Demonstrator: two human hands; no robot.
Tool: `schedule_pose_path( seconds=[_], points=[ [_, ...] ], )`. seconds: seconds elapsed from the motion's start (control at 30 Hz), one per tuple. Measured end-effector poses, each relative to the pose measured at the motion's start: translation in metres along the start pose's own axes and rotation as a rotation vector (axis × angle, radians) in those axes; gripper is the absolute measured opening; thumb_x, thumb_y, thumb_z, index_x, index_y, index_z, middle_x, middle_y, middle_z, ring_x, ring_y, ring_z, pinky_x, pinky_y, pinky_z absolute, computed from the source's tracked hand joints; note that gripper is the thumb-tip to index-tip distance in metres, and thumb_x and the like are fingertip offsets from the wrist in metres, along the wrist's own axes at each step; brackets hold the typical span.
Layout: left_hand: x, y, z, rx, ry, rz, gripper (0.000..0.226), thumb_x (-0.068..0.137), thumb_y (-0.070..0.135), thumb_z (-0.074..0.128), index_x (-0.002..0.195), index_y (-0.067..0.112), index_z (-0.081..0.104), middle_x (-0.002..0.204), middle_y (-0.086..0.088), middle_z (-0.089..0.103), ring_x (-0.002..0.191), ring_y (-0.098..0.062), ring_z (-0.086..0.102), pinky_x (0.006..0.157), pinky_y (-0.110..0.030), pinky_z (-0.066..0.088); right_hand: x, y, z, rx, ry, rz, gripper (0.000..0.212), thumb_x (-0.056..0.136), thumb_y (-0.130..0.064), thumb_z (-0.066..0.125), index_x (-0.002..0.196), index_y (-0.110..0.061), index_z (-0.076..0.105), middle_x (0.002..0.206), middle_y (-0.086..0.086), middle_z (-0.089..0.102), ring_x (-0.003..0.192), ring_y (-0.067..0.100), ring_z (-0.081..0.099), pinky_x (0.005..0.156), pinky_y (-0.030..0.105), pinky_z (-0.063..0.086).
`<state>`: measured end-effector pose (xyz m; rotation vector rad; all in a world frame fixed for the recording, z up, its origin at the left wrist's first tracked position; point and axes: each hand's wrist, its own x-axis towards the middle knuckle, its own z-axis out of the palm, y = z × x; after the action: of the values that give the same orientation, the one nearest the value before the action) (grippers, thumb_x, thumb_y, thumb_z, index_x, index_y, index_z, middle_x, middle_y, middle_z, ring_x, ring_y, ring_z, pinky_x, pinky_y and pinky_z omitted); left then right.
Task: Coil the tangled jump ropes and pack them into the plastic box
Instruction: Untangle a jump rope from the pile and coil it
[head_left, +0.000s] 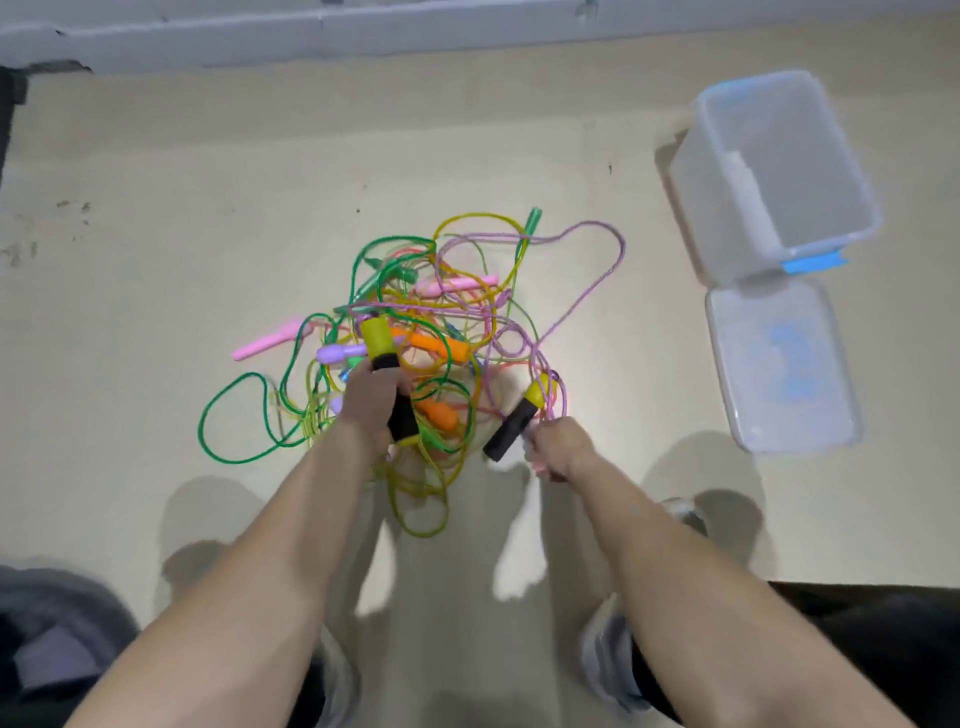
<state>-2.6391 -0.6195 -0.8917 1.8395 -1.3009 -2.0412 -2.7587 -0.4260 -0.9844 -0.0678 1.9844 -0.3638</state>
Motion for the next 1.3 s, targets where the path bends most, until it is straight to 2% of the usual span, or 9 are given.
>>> schedule_pose_path(
  seconds=[0.17,0.27,0.5,0.6,0.67,0.83,1.03,1.13,1.3],
  points=[
    [0.026,-0.026,0.019,0.035,-0.001,-0.051,0.010,0.080,0.009,0.065,0.077,0.014,0.056,0.055,-0.001,0.052,0.051,-0.019,0.049,0.050,-0.027,0.040,0.028,-0.015,0.039,0.347,0.313,0.075,0.052,0.088,-0.048,0.063,0.111,-0.001,0.063,0.110,0.015,0.069,0.107,0.031,0.064,0.076,0.027,0.040],
    [0.034,-0.030,0.022,0.059,-0.031,-0.049,0.023,0.086,0.037,0.071,0.084,0.016,0.061,0.054,0.004,0.055,0.048,-0.016,0.052,0.049,-0.027,0.043,0.032,-0.027,0.026,0.290,0.316,0.103,0.045,0.088,-0.048,0.063,0.105,-0.006,0.063,0.105,0.012,0.069,0.100,0.032,0.065,0.075,0.030,0.043],
    [0.005,0.006,0.009,-0.073,-0.037,-0.054,0.046,0.097,0.043,0.061,0.125,0.007,0.058,0.085,-0.010,0.077,0.064,-0.023,0.072,0.052,-0.028,0.055,-0.059,-0.069,-0.005,0.749,-0.142,-0.382,0.020,0.069,-0.020,0.057,0.082,-0.005,0.053,0.066,0.016,0.052,0.057,0.025,0.050,0.057,0.034,0.042],
    [-0.031,0.038,0.010,-0.135,-0.216,-0.118,0.029,0.099,0.030,0.056,0.086,0.005,0.067,0.067,-0.006,0.070,0.055,-0.021,0.067,0.054,-0.027,0.053,-0.123,-0.097,-0.024,0.906,-0.240,-0.519,0.004,0.076,-0.015,0.057,0.074,-0.012,0.055,0.056,0.008,0.048,0.046,0.019,0.046,0.048,0.027,0.037],
    [-0.061,0.057,0.012,-0.209,-0.323,-0.131,0.045,0.098,0.022,0.050,0.059,0.009,0.066,0.055,-0.005,0.061,0.044,-0.020,0.059,0.046,-0.023,0.050,-0.161,-0.107,-0.030,0.888,-0.218,-0.553,0.025,0.094,-0.022,0.051,0.069,-0.019,0.056,0.056,-0.002,0.052,0.050,0.014,0.049,0.052,0.027,0.041],
    [-0.129,0.082,0.010,-0.276,-0.523,-0.086,0.027,0.096,0.027,0.056,0.108,0.005,0.065,0.095,-0.012,0.070,0.088,-0.026,0.067,0.087,-0.037,0.055,-0.210,-0.105,-0.030,0.492,0.104,-0.645,0.024,0.098,-0.042,0.037,0.101,-0.036,0.060,0.121,0.000,0.064,0.119,0.024,0.058,0.104,0.041,0.044],
    [-0.183,0.083,-0.003,-0.159,-0.619,0.094,0.031,0.097,0.013,0.060,0.127,0.006,0.057,0.112,-0.020,0.062,0.096,-0.032,0.062,0.083,-0.048,0.056,-0.253,-0.094,-0.055,0.180,0.108,-0.656,0.060,0.082,-0.080,0.026,0.121,-0.041,0.052,0.119,-0.003,0.068,0.109,0.026,0.066,0.097,0.051,0.052],
    [-0.201,0.085,-0.010,-0.154,-0.615,0.130,0.044,0.095,0.011,0.061,0.135,-0.003,0.048,0.120,-0.023,0.058,0.103,-0.034,0.059,0.090,-0.047,0.051,-0.282,-0.093,-0.070,-0.229,0.241,-0.701,0.056,0.096,-0.069,0.012,0.124,-0.039,0.050,0.124,0.001,0.066,0.117,0.030,0.060,0.098,0.046,0.046],
    [-0.243,0.085,-0.032,-0.011,-0.676,0.193,0.038,0.096,0.005,0.058,0.134,0.010,0.054,0.115,-0.017,0.070,0.089,-0.034,0.069,0.083,-0.049,0.060,-0.317,-0.089,-0.121,-0.504,0.285,-0.764,0.047,0.100,-0.062,0.021,0.077,-0.034,0.051,0.107,-0.004,0.065,0.106,0.025,0.057,0.092,0.040,0.045]
  ],
)
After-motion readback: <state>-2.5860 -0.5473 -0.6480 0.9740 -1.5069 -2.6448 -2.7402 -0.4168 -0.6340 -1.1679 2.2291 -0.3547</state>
